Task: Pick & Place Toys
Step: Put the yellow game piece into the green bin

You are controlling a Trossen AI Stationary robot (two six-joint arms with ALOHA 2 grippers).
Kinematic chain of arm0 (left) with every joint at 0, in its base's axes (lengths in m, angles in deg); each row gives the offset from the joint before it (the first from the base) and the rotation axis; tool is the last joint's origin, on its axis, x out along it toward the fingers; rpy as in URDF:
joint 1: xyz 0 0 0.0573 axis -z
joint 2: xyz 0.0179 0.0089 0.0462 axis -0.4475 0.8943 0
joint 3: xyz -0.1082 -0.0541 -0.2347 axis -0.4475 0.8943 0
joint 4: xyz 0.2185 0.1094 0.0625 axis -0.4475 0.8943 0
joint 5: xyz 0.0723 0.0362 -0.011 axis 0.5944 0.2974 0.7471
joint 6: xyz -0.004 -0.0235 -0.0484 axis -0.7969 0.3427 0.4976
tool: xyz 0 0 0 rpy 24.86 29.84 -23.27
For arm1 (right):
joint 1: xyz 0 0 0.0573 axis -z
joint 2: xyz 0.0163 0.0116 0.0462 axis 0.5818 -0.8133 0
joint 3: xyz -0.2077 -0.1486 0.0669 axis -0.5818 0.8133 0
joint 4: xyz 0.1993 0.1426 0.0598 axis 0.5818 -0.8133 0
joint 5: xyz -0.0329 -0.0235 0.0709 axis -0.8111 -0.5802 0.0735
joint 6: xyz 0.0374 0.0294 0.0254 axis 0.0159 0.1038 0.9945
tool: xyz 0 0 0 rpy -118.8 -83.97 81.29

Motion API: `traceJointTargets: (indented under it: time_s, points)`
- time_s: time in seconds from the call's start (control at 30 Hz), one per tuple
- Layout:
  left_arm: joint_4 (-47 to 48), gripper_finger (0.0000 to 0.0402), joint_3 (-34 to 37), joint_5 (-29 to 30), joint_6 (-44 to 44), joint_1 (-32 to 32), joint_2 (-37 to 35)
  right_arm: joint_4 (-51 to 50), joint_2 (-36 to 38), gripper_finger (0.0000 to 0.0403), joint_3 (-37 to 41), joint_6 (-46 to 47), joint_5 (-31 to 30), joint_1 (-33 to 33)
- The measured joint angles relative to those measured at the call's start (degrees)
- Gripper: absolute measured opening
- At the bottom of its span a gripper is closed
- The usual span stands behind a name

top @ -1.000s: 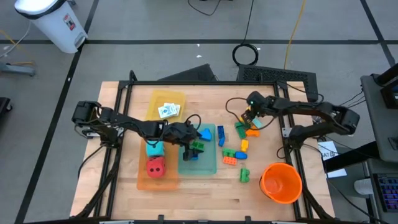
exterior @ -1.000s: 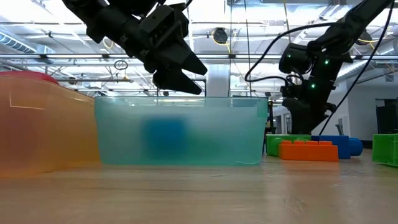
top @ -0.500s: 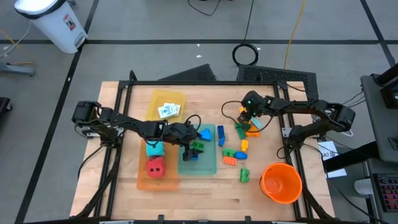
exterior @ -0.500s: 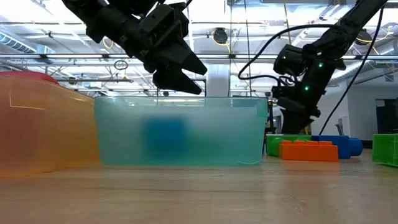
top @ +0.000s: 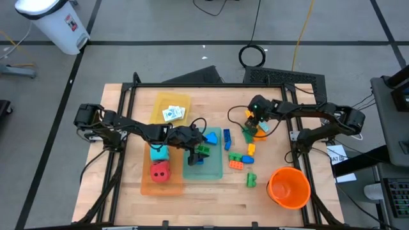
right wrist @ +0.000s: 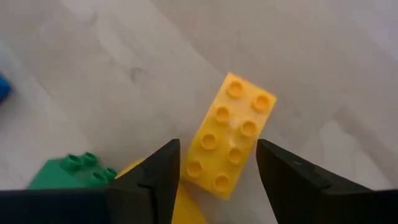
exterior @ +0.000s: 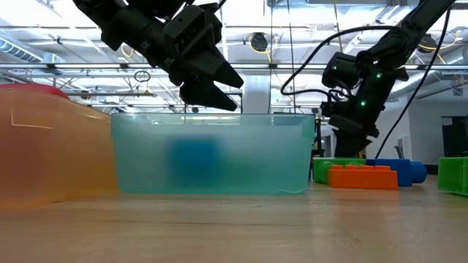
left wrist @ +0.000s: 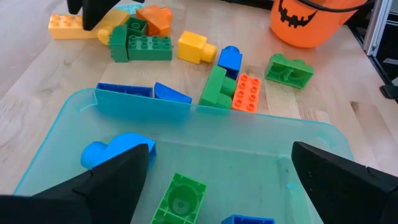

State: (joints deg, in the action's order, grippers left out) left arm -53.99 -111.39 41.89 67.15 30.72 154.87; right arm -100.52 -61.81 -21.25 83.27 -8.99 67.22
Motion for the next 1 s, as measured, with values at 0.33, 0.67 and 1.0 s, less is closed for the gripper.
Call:
traceJointTargets:
  time_s: [0.33,0.67,1.0]
  points:
    - [-0.02,0.0399,0.00,0.02,0.02,0.00,0.00,2.11,-4.25,0.0203,0.02,-1.62,-1.22,0.00]
    - [-0.12,0.0399,0.00,-0.25,0.02,0.11,0.00,2.29,-4.26,0.0114,0.00,-4.73,-0.95,0.00]
    - [-1.14,0.0399,0.00,-0.28,2.16,0.48,0.00,1.52,0.60,0.0089,0.04,-10.64,-1.49,-1.42]
